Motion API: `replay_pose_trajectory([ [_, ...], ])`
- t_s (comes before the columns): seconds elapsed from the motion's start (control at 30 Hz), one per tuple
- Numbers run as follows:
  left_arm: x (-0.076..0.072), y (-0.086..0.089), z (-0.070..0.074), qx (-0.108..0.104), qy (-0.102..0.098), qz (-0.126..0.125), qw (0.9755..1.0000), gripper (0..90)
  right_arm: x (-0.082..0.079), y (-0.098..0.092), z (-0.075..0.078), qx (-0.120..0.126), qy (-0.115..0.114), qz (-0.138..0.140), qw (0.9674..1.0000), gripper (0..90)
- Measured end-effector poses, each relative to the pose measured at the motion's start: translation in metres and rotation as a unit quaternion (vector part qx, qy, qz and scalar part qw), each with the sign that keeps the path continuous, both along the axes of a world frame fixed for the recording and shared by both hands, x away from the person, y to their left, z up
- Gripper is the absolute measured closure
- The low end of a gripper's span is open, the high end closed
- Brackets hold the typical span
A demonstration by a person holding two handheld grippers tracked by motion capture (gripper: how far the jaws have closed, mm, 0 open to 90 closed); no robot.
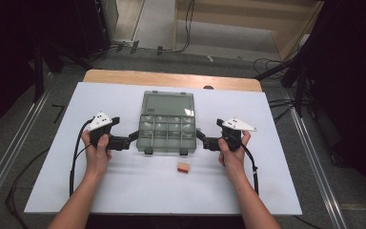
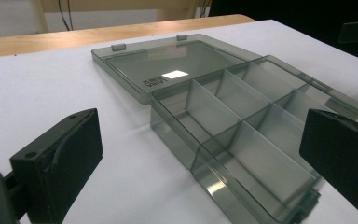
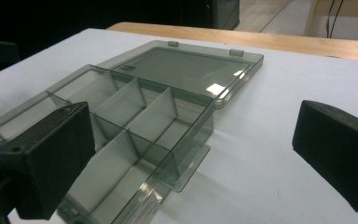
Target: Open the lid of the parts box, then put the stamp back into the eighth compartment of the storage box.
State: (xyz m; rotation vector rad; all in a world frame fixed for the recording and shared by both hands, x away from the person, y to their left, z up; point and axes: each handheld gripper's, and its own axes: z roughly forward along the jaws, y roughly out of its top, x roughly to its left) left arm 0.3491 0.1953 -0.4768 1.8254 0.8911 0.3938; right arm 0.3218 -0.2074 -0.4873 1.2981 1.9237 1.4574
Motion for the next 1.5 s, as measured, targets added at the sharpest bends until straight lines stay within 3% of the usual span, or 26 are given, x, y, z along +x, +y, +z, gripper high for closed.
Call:
replay_pose_trajectory([
  [0.13, -0.007, 0.003, 0.000, 0.001, -0.002, -0.001, 1.0000, 0.0, -0.012, -0.002, 0.002, 0.006, -0.006, 0.001, 1.0000, 0.0],
  [0.23, -0.014, 0.005, 0.000, -0.013, -0.003, -0.009, 0.9999, 0.0, -0.018, -0.004, 0.002, 0.009, -0.007, 0.005, 0.9999, 0.0],
  [0.43, -0.026, 0.011, 0.000, -0.007, -0.011, -0.014, 0.9998, 0.0, -0.031, -0.004, 0.000, -0.004, -0.012, 0.013, 0.9998, 0.0],
  [0.57, -0.034, 0.015, -0.001, -0.005, -0.013, -0.014, 0.9998, 0.0, -0.037, -0.006, -0.001, 0.002, -0.013, 0.014, 0.9998, 0.0],
  [0.67, -0.040, 0.018, -0.002, -0.021, -0.012, -0.012, 0.9996, 0.0, -0.042, -0.008, -0.001, 0.007, -0.013, 0.015, 0.9998, 0.0],
  [0.83, -0.047, 0.020, 0.001, -0.021, -0.020, -0.011, 0.9995, 0.0, -0.048, -0.009, -0.003, 0.004, -0.014, 0.031, 0.9994, 0.0],
  [1.0, -0.055, 0.026, 0.003, -0.024, -0.035, -0.002, 0.9991, 0.0, -0.053, -0.009, 0.000, 0.000, -0.016, 0.037, 0.9992, 0.0],
  [1.27, -0.064, 0.034, 0.001, -0.017, -0.035, 0.001, 0.9992, 0.0, -0.059, -0.002, 0.006, -0.018, -0.025, 0.056, 0.9980, 0.0],
  [1.5, -0.072, 0.044, 0.001, -0.014, -0.035, 0.012, 0.9992, 0.0, -0.058, 0.001, 0.005, -0.021, -0.013, 0.078, 0.9967, 0.0],
])
